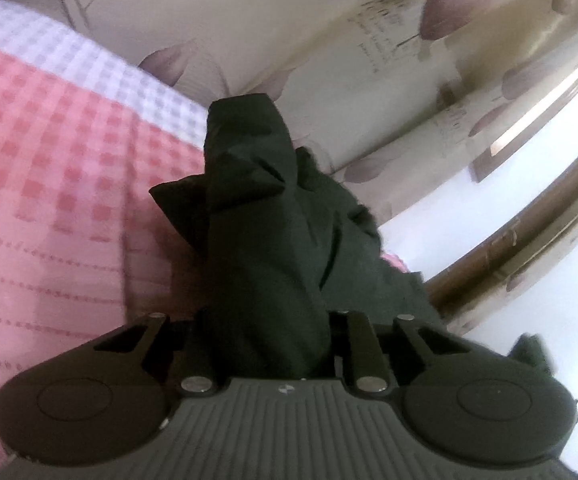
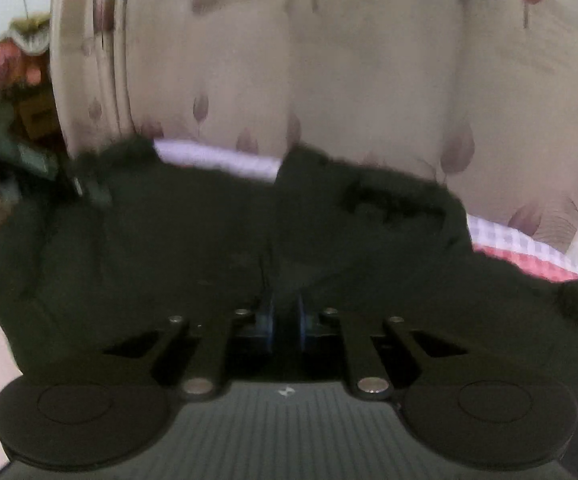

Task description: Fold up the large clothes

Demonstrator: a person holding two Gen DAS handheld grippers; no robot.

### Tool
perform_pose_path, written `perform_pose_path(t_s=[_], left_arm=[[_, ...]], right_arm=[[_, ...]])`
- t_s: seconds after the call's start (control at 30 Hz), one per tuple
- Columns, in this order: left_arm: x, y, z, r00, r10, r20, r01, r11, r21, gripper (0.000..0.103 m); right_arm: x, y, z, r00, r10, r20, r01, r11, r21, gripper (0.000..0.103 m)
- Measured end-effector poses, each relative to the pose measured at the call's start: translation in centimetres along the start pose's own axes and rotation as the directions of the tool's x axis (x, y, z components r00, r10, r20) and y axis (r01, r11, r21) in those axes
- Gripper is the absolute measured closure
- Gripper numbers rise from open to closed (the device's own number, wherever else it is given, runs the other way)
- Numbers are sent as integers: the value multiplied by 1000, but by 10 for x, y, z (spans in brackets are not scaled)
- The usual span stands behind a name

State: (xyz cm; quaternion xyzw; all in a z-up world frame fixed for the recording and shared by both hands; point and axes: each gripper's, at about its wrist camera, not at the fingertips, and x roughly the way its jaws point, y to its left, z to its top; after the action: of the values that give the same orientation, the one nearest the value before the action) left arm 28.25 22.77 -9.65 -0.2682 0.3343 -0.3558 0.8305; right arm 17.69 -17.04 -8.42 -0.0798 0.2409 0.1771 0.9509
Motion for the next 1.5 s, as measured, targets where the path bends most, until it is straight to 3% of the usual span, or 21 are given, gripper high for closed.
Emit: perform_pose_path(t_s=[0.13,0.3,0.47,0.6,0.7,0.77,0.87,0.93,1.03,1.17,1.27,1.33,1.4,1.5], left_arm=[[-9,-60,14,999,43,-21,-42,999,24,81],[1,-157,29,995,78,-68,-74,995,66,81],[58,-262,25,984,69,-164,-51,992,115,81],[128,-317,6,969,56,-240,-32,994,101,81],[175,-336,-11,963,28,-270,-6,997,80,81],[198,-339,-21,961,-18,-275,33,998,50,81],[221,-336,-34,961,-99,-257,101,995,-4,81],[233,-326,-42,955,-166,-244,151,985,-77,81],[250,-310,-57,951,-224,-213,194,969,-152,79],[273,-297,-80,933,-317,-170,290,942,-167,70],[283,-292,-101,923,-375,-90,363,923,-124,63],[283,-285,-114,884,-467,17,466,877,-114,47],[275,-277,-127,840,-516,167,536,838,-106,34],[269,-276,-140,814,-529,239,556,829,-58,31]], right_arm=[[14,-2,-5,999,-13,-32,15,999,43,93],[26,-11,-9,999,8,-32,-2,983,181,94],[25,-33,-26,996,86,21,-87,908,410,94],[22,-54,-39,984,163,74,-176,804,567,94],[19,-68,-50,969,216,121,-241,718,653,94],[13,-80,-60,950,256,179,-305,638,707,94],[-17,-98,-79,941,233,245,-336,549,766,93],[-45,-109,-95,936,210,282,-351,522,777,93],[-76,-126,-119,922,222,318,-388,514,766,93],[-111,-143,-143,923,194,333,-385,511,769,91],[-143,-156,-158,926,129,354,-368,506,780,82],[-166,-163,-166,930,69,362,-345,508,789,73],[-181,-171,-174,925,32,379,-344,493,799,47],[-199,-184,-178,907,-20,422,-364,468,805,8]])
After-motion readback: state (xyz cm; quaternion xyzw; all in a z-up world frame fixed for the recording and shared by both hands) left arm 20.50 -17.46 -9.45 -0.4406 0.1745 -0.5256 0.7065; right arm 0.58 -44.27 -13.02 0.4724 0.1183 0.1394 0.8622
